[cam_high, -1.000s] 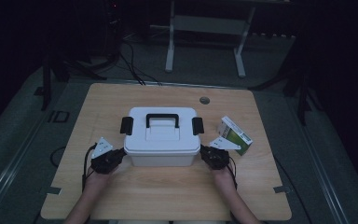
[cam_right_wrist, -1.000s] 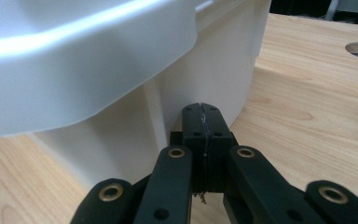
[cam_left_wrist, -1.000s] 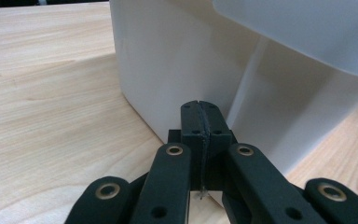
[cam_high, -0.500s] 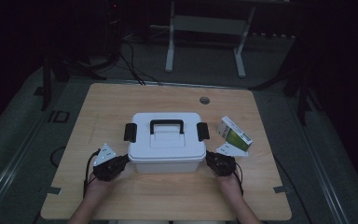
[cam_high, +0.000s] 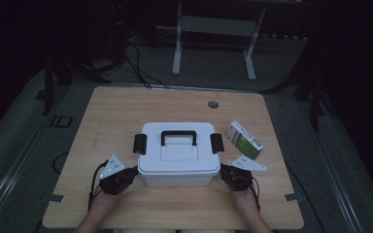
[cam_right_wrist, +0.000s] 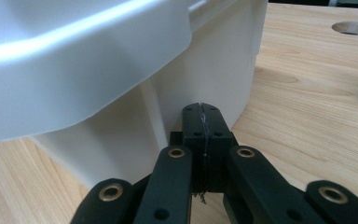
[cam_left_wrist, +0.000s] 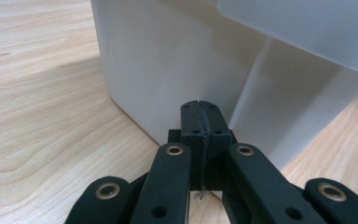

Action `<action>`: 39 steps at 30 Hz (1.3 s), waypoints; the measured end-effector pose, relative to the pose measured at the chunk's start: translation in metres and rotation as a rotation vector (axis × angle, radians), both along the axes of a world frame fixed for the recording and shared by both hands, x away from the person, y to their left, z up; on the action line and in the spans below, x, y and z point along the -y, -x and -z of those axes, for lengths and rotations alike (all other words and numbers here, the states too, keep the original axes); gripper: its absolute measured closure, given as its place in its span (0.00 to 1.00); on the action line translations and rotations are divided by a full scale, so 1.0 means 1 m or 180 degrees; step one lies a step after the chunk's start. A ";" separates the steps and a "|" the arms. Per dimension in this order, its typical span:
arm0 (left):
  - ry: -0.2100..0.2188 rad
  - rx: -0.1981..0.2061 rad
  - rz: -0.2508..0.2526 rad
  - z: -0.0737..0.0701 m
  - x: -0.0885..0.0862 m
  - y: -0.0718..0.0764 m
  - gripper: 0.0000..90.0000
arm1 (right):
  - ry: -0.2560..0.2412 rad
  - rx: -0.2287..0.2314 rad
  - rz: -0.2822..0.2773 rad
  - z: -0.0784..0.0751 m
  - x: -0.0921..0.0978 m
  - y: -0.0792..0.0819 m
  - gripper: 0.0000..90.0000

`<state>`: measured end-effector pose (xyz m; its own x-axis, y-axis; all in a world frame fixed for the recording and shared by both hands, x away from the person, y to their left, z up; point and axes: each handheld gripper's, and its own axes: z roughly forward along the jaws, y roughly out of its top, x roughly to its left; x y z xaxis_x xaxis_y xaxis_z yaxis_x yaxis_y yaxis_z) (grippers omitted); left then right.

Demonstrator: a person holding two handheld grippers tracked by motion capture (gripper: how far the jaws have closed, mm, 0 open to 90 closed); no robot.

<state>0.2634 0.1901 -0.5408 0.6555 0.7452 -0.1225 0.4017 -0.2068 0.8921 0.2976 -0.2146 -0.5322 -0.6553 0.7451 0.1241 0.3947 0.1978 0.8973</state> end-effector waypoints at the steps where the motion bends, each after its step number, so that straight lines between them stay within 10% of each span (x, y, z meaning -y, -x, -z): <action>1: -0.0011 0.0007 0.0023 0.000 0.000 0.001 1.00 | 0.0012 0.0020 -0.0002 0.000 0.001 0.001 1.00; 39: 0.0020 -0.0021 0.0266 0.000 0.004 0.030 1.00 | -0.0163 -0.0102 -0.0057 0.002 0.017 0.043 1.00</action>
